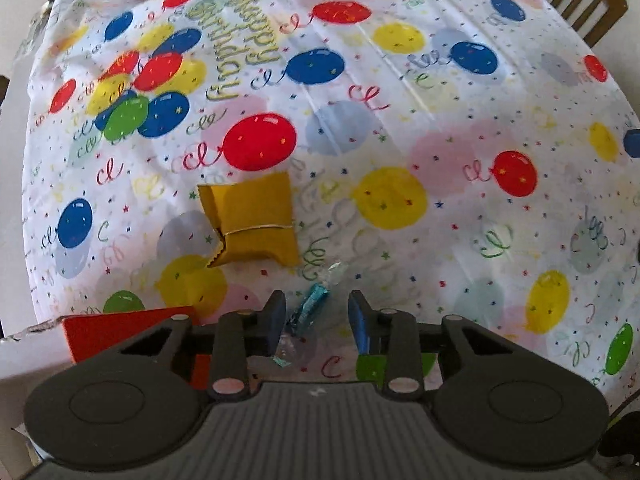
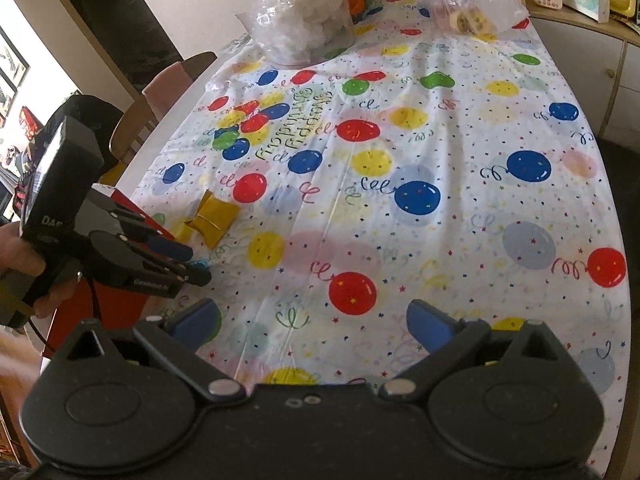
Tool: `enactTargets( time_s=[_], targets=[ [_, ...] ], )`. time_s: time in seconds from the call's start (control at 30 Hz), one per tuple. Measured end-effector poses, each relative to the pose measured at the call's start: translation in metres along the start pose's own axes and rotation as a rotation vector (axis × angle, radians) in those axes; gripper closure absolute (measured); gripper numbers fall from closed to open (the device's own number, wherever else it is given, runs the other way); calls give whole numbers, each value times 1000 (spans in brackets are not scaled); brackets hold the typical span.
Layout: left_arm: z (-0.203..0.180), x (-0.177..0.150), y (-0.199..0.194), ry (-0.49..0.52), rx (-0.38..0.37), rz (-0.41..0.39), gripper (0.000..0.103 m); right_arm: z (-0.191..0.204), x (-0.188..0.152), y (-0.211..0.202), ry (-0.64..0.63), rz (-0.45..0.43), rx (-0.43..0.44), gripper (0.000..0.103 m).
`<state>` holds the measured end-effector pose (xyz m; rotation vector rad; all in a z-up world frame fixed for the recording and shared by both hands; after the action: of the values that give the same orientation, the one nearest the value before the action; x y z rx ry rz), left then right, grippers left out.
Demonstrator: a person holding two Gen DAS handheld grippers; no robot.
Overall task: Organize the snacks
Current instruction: 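Move both tools back toward the yellow packet and blue candy, then grasp the small blue candy with left tool while right tool grasps the yellow packet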
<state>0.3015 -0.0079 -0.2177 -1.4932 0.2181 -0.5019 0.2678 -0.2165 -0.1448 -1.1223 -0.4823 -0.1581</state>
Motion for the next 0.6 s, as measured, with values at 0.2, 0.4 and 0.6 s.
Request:
enactTargets(
  time_s=[0.2,0.4,0.6],
  targets=[
    [5,-1,1,-38,-26,-7,87,-4,1,2,9,2,-3,4],
    [-1,-7,0,-84,-45,-23,92,-2,3,5,6,4,-10,7],
    [-3,-18,-8,-166,-55,-62,92,5,6,8,-12,9,-18,8]
  ],
)
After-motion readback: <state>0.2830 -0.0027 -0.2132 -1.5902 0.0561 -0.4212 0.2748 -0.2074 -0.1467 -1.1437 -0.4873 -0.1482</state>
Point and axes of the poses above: each gripper's, at about its wrist camera, not at the fingertips, and y roughly the way its jaws point, z to its left, x to its top, the point moved 7 cm from there along y, roughly the way its jaws point, and after that the axes turned 7 degrees about y, right-handed, at the moved point
